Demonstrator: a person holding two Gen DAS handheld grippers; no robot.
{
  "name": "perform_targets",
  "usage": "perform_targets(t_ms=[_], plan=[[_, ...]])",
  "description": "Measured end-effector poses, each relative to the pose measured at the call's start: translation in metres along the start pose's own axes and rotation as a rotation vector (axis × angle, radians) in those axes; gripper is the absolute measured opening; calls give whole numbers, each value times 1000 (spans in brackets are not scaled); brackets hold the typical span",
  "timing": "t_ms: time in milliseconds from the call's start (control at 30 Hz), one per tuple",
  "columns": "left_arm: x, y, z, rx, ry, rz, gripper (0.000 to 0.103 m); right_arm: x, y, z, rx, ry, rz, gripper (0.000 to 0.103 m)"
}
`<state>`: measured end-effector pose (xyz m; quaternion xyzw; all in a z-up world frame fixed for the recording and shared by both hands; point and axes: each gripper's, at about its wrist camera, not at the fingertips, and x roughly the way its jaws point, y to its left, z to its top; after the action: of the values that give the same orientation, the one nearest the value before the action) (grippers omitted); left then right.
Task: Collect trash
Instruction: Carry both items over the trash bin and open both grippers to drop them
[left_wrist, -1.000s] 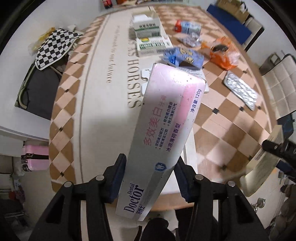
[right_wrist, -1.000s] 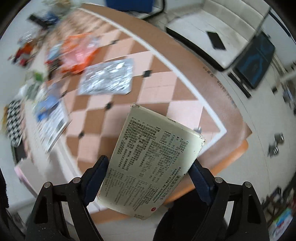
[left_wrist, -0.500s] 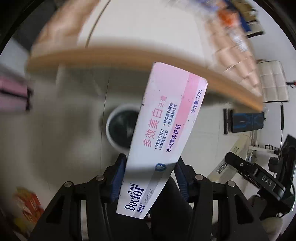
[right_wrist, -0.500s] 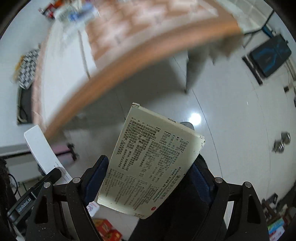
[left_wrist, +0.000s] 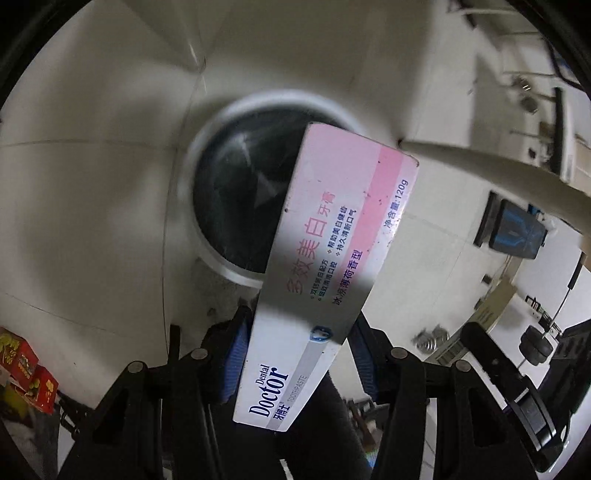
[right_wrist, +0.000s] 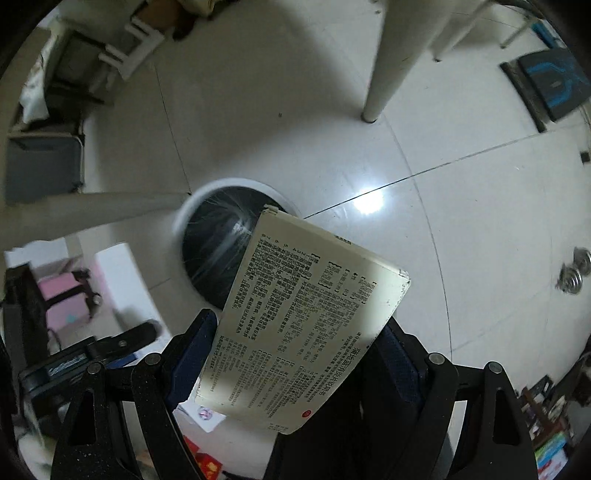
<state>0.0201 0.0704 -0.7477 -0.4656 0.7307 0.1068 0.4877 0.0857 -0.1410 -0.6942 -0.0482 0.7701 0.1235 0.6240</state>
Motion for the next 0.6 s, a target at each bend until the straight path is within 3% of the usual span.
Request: perform_targets(t_ms=[100, 200, 267, 367, 467, 600], plan=[[27, 12, 25, -9, 29, -2, 52, 43, 5, 16, -36, 23, -13, 87], [39, 21, 38, -22, 13, -9, 84, 83, 11, 27, -71, 59, -16, 87], [39, 28, 39, -43, -4, -46, 84, 98, 16, 33, -92, 72, -17, 88], [20, 51, 34, -55, -45, -42, 86, 119, 23, 37, -120, 120, 35, 90], [3, 51, 14, -50, -134, 20, 89, 128, 33, 34, -156, 157, 83, 102], [-17, 56, -10, -21, -280, 146, 89, 122, 33, 29, -204, 145, 65, 102]])
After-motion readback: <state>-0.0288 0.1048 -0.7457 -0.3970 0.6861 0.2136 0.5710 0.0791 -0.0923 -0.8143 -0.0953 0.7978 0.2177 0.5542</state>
